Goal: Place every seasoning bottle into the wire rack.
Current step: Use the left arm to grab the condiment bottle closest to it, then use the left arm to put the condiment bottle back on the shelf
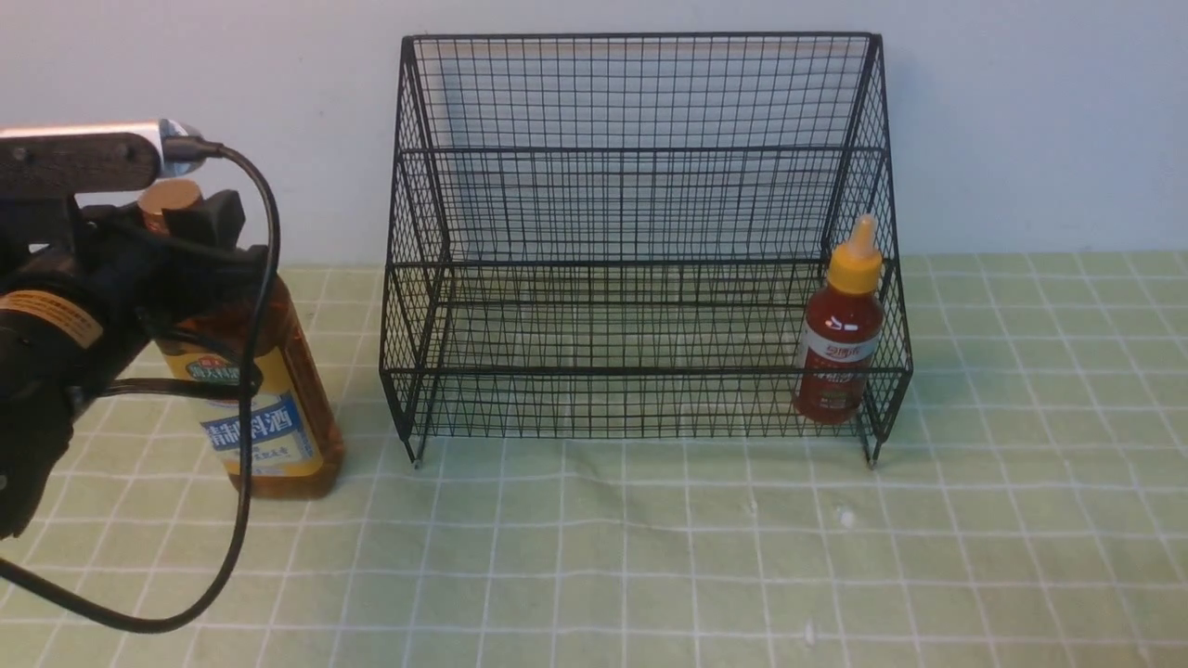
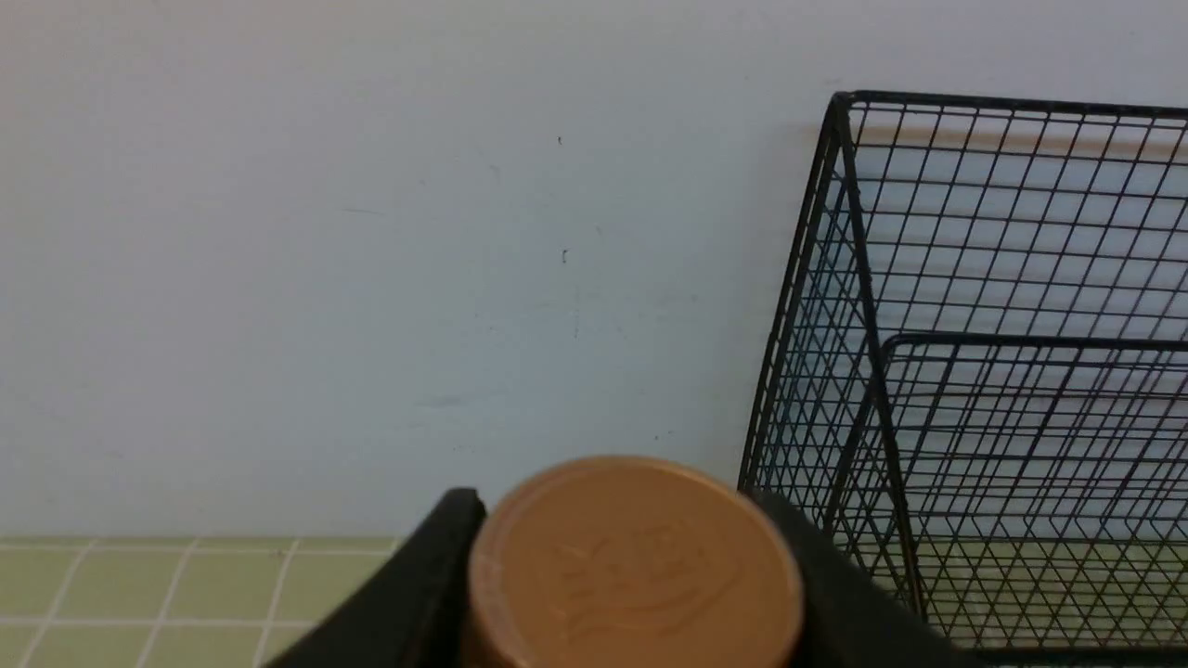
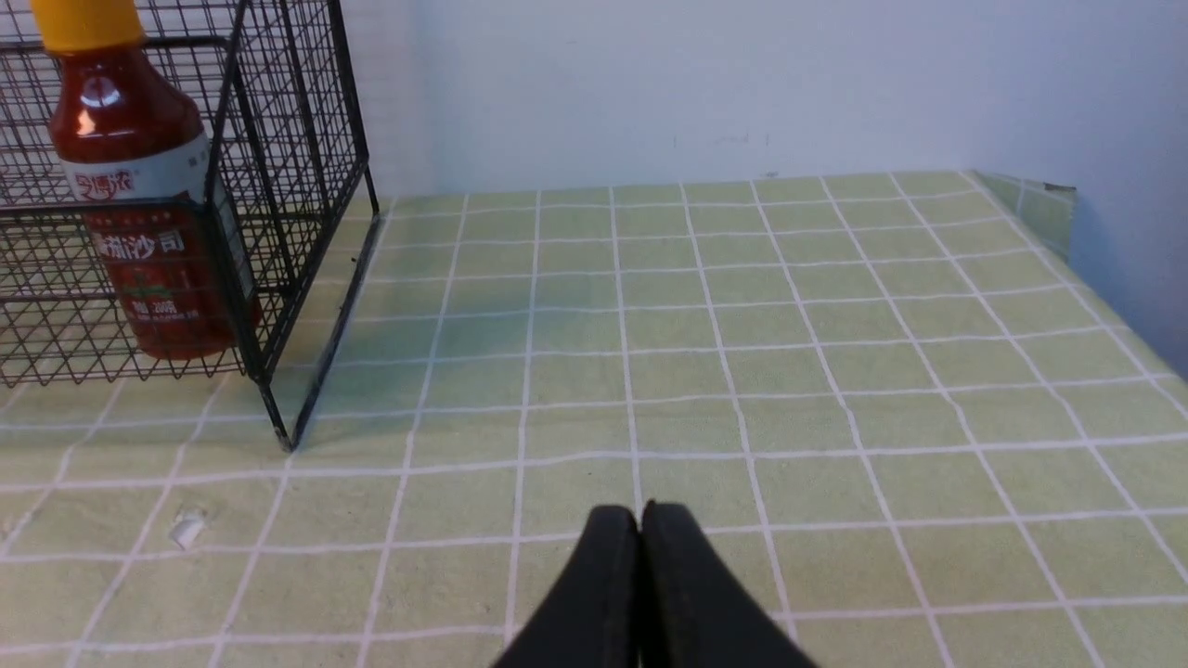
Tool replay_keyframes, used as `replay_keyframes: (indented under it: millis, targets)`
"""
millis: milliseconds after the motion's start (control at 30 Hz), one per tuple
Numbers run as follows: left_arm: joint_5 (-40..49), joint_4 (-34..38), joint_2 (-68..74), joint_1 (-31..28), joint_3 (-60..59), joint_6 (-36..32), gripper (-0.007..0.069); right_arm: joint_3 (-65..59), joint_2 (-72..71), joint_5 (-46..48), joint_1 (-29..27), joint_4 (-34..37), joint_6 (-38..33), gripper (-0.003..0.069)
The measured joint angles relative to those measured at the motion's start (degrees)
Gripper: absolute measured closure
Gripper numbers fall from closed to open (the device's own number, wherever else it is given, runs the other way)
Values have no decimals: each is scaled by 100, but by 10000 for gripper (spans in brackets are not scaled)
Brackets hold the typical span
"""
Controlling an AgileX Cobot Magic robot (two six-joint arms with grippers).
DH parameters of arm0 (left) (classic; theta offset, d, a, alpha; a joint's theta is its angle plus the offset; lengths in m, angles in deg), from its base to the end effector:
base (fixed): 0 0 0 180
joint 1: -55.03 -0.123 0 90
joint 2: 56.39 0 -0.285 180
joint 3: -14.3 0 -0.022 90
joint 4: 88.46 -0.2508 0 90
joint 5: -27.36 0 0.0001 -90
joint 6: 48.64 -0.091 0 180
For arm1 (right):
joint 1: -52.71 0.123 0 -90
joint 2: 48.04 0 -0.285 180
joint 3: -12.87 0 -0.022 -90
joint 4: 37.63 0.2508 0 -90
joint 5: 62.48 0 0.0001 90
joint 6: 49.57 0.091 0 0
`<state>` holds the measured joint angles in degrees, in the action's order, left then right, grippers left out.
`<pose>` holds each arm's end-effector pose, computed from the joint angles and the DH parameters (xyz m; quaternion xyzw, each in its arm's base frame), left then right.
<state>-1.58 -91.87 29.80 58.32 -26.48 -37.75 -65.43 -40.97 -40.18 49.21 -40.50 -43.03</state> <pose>0.2841 -0.0189 0.2612 -0.0210 0.7548 -0.0748 0.6513 0.0518 -0.0049 0.1726 0.0576 0.8051 -0.0057 0.5903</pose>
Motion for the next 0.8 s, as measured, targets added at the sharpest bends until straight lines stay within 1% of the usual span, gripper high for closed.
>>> replay_keyframes:
  millis: [100, 200, 233, 333, 367, 433, 467, 500, 667, 800]
  targets:
    - [268, 0, -112, 0, 71, 1, 319, 0, 0, 0, 0, 0, 0, 673]
    - [779, 0, -332, 0, 308, 33, 316, 0, 0, 0, 0, 0, 0, 673]
    - [779, 0, -332, 0, 330, 39, 316, 0, 0, 0, 0, 0, 0, 673]
    - [1110, 0, -618, 0, 941, 98, 316, 0, 0, 0, 0, 0, 0, 673]
    - [1122, 0, -632, 0, 985, 108, 316, 0, 0, 0, 0, 0, 0, 673]
    - [1335, 0, -751, 6, 1607, 223, 316, 0, 0, 0, 0, 0, -6, 673]
    - [1357, 0, -755, 14, 1657, 239, 316, 0, 0, 0, 0, 0, -6, 673]
    - [1507, 0, -761, 52, 2050, 348, 316, 0, 0, 0, 0, 0, -6, 673]
    - [1994, -5, -596, 385, 2961, 412, 316, 0, 0, 0, 0, 0, -6, 673]
    - [2531, 45, -84, 964, 3905, 271, 316, 0, 0, 0, 0, 0, -6, 673]
